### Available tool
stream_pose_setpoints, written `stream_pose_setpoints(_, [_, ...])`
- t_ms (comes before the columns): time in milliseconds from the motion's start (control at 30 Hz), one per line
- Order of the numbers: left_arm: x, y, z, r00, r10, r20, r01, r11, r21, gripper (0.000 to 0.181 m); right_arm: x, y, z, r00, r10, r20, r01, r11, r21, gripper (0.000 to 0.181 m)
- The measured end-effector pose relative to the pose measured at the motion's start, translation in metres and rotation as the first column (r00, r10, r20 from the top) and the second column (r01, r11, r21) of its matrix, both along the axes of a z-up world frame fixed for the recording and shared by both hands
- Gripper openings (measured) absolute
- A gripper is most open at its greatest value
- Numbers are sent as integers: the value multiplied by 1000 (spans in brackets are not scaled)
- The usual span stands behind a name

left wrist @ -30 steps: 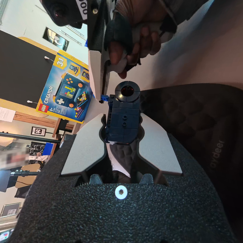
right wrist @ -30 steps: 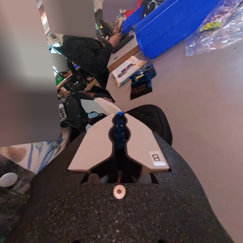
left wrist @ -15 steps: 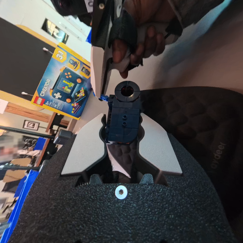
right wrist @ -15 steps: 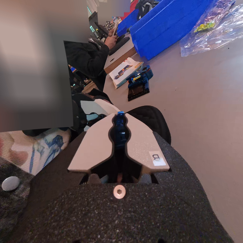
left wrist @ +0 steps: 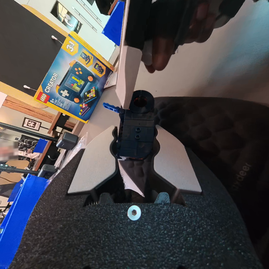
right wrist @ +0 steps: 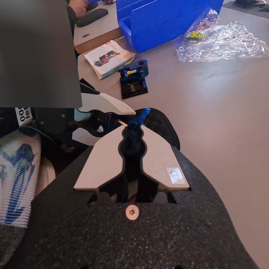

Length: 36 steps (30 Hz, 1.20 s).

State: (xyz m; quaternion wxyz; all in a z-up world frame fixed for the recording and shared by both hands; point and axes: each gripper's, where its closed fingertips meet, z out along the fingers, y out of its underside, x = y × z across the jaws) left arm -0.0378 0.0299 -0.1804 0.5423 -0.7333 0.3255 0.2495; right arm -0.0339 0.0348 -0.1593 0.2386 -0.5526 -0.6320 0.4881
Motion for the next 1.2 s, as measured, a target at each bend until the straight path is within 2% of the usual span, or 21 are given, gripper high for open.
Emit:
stream_pose_setpoints(67, [0,0,-2,1000,-3,16,3,1000,-18,45,0,1,-2,1000,-18,13,18,1000,8,14])
stream_pose_setpoints(200, [1,1,-2,1000,-10,-5,10,1000,-24,45,-1,2,-5,996,-15,93,26,993,-117,16])
stream_pose_setpoints(333, [7,0,-3,998,-64,-2,64,998,-21,43,-4,0,-9,990,-13,138,22,998,-63,20])
stream_pose_setpoints(533, [4,0,-7,992,-52,117,61,996,-69,40,-8,4,-10,987,20,157,-13,999,-44,18])
stream_pose_setpoints(567, [4,0,-7,991,-51,125,61,995,-77,40,-8,4,-9,987,22,156,-18,999,-26,15])
stream_pose_setpoints(600, [5,1,-7,989,-59,136,70,994,-79,39,-10,4,-7,990,31,137,-31,1000,-3,0])
stream_pose_setpoints(667, [3,1,-9,984,-38,175,58,992,-114,41,-14,2,-10,990,24,141,-35,996,78,0])
stream_pose_setpoints(767, [2,2,-8,980,-17,197,40,992,-117,40,-15,-1,-8,986,50,161,-56,998,29,0])
stream_pose_setpoints(833, [2,2,-7,982,-29,188,49,993,-103,41,-15,4,-5,989,39,143,-41,999,9,4])
stream_pose_setpoints(867, [2,2,-7,984,-29,175,46,995,-94,39,-14,7,-7,987,32,159,-35,999,15,11])
stream_pose_setpoints(967, [2,1,-4,993,-16,117,22,998,-55,40,-12,0,-10,978,50,201,-54,998,17,17])
stream_pose_setpoints(1067, [3,1,-2,998,-15,53,17,999,-32,39,-12,0,-8,980,-4,198,-10,997,70,17])
stream_pose_setpoints(1200, [3,1,0,999,-23,40,24,1000,-17,39,-13,3,-7,978,-30,205,25,999,28,21])
